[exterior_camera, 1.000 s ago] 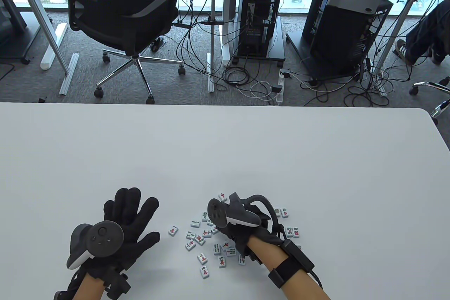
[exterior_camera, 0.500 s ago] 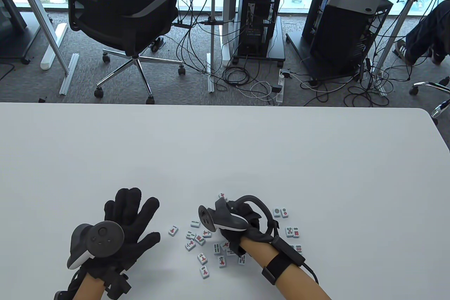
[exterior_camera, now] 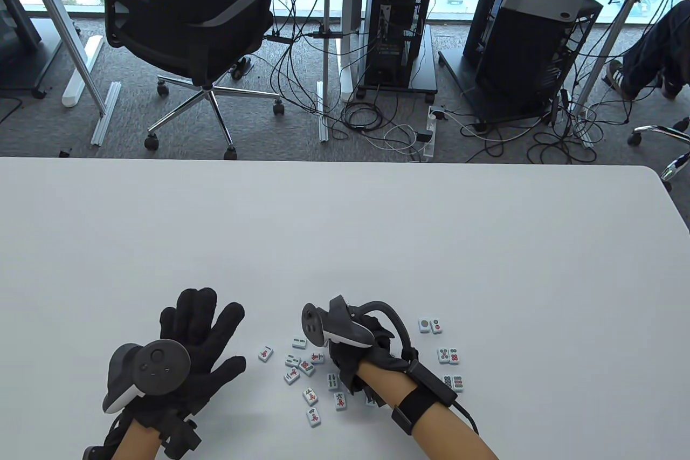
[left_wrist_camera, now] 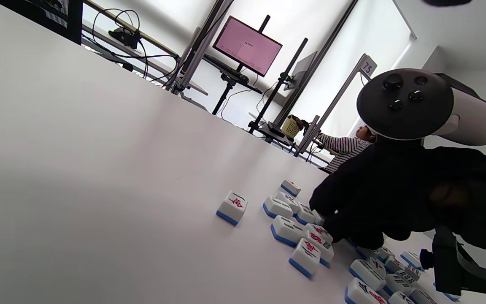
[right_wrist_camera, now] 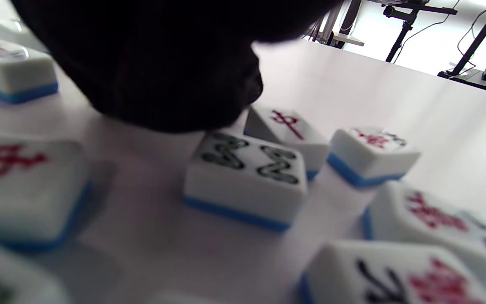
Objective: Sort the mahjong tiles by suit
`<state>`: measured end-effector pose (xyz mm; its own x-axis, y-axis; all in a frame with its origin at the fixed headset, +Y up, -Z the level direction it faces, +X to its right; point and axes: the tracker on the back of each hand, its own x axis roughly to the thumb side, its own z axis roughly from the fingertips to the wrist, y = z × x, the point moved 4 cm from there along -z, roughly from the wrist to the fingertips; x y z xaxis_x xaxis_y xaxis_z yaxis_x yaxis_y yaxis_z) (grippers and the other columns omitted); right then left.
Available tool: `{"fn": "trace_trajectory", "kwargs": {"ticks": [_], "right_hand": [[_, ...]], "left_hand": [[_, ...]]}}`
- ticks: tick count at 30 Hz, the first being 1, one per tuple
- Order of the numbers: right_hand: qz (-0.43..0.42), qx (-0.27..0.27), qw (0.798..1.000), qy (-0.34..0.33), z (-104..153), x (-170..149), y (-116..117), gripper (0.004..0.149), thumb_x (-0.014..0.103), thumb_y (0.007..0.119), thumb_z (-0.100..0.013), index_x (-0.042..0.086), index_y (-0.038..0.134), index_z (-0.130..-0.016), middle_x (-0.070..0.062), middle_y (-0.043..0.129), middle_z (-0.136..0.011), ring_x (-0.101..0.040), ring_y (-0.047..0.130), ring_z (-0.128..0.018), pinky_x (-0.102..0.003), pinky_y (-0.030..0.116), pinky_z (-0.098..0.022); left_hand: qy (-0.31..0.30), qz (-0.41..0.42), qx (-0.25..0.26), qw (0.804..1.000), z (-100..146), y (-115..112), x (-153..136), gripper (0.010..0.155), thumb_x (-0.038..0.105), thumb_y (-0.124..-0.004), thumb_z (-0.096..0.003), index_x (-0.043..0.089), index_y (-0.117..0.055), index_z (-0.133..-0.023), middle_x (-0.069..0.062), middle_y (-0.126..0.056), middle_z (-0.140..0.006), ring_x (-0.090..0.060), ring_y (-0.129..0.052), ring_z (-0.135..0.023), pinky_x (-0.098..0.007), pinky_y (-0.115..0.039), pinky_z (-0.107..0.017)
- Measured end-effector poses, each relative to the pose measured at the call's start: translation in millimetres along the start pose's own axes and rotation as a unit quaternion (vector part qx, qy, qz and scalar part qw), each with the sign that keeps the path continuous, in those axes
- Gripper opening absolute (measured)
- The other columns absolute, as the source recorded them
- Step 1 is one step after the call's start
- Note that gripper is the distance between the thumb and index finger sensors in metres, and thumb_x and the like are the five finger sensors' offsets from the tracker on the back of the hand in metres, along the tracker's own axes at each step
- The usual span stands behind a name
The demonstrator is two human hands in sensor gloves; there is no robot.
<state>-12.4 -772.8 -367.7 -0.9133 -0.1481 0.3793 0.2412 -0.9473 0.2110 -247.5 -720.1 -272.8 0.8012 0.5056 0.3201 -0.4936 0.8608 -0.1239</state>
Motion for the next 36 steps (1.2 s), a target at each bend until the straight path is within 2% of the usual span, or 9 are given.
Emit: {"fn": "trace_trajectory", "kwargs": {"ticks": [7, 11, 16, 21, 25, 28, 32, 36], "right_hand": [[0.002, -0.035, 0.999, -0.039, 5.5, -8.4, -0.3, 0.057, 0.043, 0.089, -0.037, 0.008, 0.084, -0.081, 0.002, 0.098, -0.030, -0.006, 0.086, -0.004, -0.024, 0.079, -0.003], [-0.027, -0.071, 0.996, -0.054, 13.3, -21.2, -11.0, 0.057, 0.043, 0.089, -0.036, 0.008, 0.084, -0.081, 0.001, 0.098, -0.031, -0.007, 0.086, -0.004, -0.025, 0.080, -0.003], [-0.054, -0.124, 0.986, -0.092, 28.7, -64.1, -40.1, 0.058, 0.042, 0.089, -0.035, 0.010, 0.083, -0.083, 0.000, 0.099, -0.033, -0.009, 0.088, -0.007, -0.026, 0.080, -0.006], [-0.038, -0.150, 0.986, -0.062, 41.8, -119.6, -53.1, 0.059, 0.041, 0.089, -0.035, 0.011, 0.082, -0.084, 0.000, 0.099, -0.035, -0.009, 0.088, -0.008, -0.027, 0.081, -0.008], [0.004, -0.118, 0.993, -0.019, 47.4, -164.1, -35.7, 0.059, 0.041, 0.089, -0.035, 0.012, 0.081, -0.085, 0.000, 0.099, -0.036, -0.009, 0.089, -0.009, -0.026, 0.081, -0.008], [0.021, -0.085, 0.996, 0.011, 50.4, -189.3, -9.3, 0.058, 0.041, 0.089, -0.035, 0.012, 0.081, -0.085, 0.000, 0.099, -0.037, -0.009, 0.089, -0.010, -0.026, 0.082, -0.009], [-0.003, -0.072, 0.997, 0.019, 49.4, -200.4, 14.3, 0.058, 0.040, 0.089, -0.036, 0.011, 0.081, -0.085, 0.000, 0.099, -0.038, -0.010, 0.089, -0.010, -0.027, 0.082, -0.009], [0.023, -0.049, 0.998, 0.022, 42.8, -198.1, 28.2, 0.057, 0.040, 0.089, -0.036, 0.012, 0.082, -0.085, 0.000, 0.099, -0.039, -0.010, 0.090, -0.011, -0.027, 0.082, -0.010]], "left_hand": [[-0.002, 0.001, -0.001, 1.000, 0.2, -0.2, 0.6, 0.079, 0.076, -0.056, -0.0462, 0.047, -0.019, -0.111, 0.019, 0.014, -0.110, -0.014, 0.023, -0.105, -0.051, 0.012, -0.071], [-0.003, 0.000, 0.000, 1.000, 0.5, -0.1, 0.7, 0.079, 0.076, -0.056, -0.0463, 0.047, -0.019, -0.111, 0.019, 0.014, -0.110, -0.014, 0.023, -0.105, -0.050, 0.012, -0.071], [-0.001, 0.002, 0.001, 1.000, 0.6, 0.3, 0.1, 0.079, 0.075, -0.056, -0.0462, 0.047, -0.020, -0.111, 0.019, 0.014, -0.110, -0.014, 0.023, -0.105, -0.050, 0.012, -0.071], [-0.001, -0.004, -0.002, 1.000, 0.3, -1.4, 1.0, 0.079, 0.076, -0.056, -0.0462, 0.047, -0.020, -0.111, 0.018, 0.014, -0.110, -0.014, 0.023, -0.105, -0.050, 0.012, -0.071], [0.002, -0.005, -0.003, 1.000, 0.2, -1.7, -0.6, 0.079, 0.076, -0.056, -0.0461, 0.047, -0.020, -0.111, 0.019, 0.014, -0.110, -0.014, 0.023, -0.105, -0.050, 0.012, -0.071], [0.004, -0.007, -0.006, 1.000, -0.3, -3.0, -1.6, 0.080, 0.076, -0.056, -0.0461, 0.047, -0.020, -0.111, 0.019, 0.014, -0.110, -0.014, 0.023, -0.105, -0.050, 0.012, -0.071], [0.009, -0.009, -0.011, 1.000, -1.0, -5.2, -3.4, 0.079, 0.075, -0.056, -0.0462, 0.047, -0.020, -0.111, 0.019, 0.014, -0.110, -0.014, 0.023, -0.105, -0.050, 0.012, -0.071], [0.013, -0.009, -0.012, 1.000, -1.2, -5.7, -5.3, 0.079, 0.075, -0.056, -0.0463, 0.047, -0.020, -0.111, 0.018, 0.014, -0.110, -0.014, 0.023, -0.105, -0.050, 0.012, -0.071]]}}
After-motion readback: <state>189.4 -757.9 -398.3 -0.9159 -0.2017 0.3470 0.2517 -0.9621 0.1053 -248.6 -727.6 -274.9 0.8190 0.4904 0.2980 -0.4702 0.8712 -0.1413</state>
